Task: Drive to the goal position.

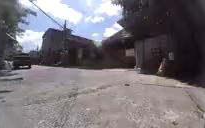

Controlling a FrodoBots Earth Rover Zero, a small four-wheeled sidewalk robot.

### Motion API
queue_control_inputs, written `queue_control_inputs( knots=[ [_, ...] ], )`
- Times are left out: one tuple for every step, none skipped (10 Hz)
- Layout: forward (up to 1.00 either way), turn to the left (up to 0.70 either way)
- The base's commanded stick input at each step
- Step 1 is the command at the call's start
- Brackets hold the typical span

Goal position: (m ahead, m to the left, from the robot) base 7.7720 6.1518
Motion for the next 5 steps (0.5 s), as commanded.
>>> queue_control_inputs(
  knots=[
    [0.85,0.00],
    [0.85,0.00],
    [0.85,0.00],
    [0.85,0.00],
    [0.85,0.00]
  ],
)
